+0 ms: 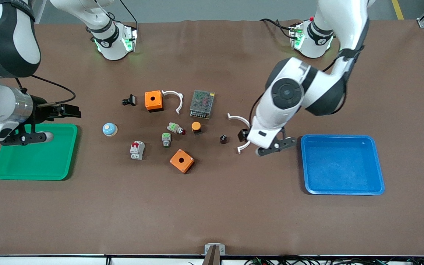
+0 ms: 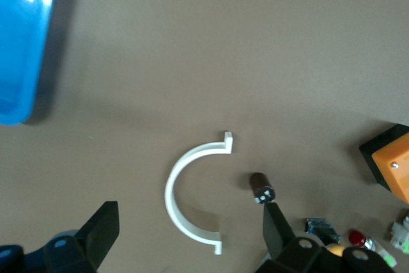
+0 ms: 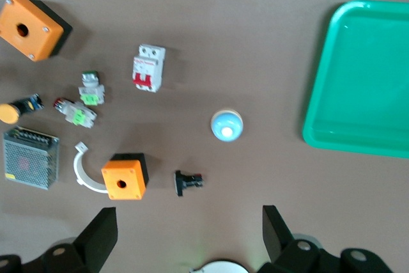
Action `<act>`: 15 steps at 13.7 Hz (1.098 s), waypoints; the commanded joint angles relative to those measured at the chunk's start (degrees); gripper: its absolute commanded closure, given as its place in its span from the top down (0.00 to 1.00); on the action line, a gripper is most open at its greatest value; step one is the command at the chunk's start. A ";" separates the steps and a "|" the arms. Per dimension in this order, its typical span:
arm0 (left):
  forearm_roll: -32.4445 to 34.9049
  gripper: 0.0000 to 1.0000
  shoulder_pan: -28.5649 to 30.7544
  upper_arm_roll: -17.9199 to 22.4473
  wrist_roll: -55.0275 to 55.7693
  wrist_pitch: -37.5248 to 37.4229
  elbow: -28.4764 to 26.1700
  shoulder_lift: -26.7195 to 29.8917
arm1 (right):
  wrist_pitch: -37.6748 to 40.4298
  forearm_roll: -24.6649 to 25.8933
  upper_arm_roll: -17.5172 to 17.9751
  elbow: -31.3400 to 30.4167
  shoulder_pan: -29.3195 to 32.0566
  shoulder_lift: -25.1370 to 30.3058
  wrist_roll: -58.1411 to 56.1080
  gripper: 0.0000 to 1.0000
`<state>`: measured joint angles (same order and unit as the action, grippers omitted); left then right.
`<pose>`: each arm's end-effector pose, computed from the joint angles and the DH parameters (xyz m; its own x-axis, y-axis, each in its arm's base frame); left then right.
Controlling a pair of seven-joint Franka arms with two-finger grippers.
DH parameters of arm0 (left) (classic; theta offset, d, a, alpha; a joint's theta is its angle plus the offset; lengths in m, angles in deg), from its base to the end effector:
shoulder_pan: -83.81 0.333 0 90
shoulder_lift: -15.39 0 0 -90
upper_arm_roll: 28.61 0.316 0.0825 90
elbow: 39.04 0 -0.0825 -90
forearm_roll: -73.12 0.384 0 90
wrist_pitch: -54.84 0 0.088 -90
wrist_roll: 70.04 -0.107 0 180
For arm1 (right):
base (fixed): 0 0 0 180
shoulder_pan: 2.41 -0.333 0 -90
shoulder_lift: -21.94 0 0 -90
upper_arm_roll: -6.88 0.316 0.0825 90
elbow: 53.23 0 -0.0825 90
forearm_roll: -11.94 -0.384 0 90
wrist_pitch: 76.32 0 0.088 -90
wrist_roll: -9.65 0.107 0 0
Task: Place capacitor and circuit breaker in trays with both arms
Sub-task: 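Lower and close the left gripper on the capacitor while the right grasps the breaker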
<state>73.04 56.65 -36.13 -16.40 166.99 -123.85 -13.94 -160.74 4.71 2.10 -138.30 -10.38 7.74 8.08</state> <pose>0.5796 -0.3835 0.3788 0.9381 0.3389 -0.0710 0.3406 -0.9401 0.0138 0.6053 0.0535 0.5138 0.9635 0.0905 -0.2520 0.0641 -0.9918 -0.1109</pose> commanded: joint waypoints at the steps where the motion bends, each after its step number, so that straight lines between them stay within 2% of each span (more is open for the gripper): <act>1: 1.22 0.97 -3.68 0.58 8.38 3.49 1.75 -4.32 | -2.05 -3.48 -0.05 0.35 -0.28 -1.97 0.25 1.00; 4: 1.75 0.94 -6.67 0.66 18.85 11.75 1.84 -9.76 | -6.95 -3.49 -0.14 -3.15 -3.45 -3.12 1.39 1.00; 6: 1.76 0.84 -8.34 0.84 20.10 15.45 1.75 -12.67 | -12.92 -3.49 -0.14 -6.93 -5.29 -3.47 1.48 1.00; 8: 2.37 0.76 -9.31 1.02 20.28 16.60 1.84 -14.08 | -21.08 -3.49 -0.14 -11.76 -7.22 -4.26 4.80 1.00; 11: 2.54 0.73 -9.93 0.93 21.85 16.69 1.75 -15.23 | -31.65 -3.31 -0.14 -17.40 -9.95 -5.75 8.08 1.00; 15: 2.63 0.72 -10.63 1.02 21.25 16.61 1.22 -16.02 | -39.74 -3.31 -0.14 -17.94 -10.48 -11.81 8.08 1.00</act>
<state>74.29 46.60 -35.75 3.57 183.84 -123.42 -29.44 -197.73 2.07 2.37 -156.37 -20.61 -1.89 15.63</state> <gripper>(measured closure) 0.282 0.000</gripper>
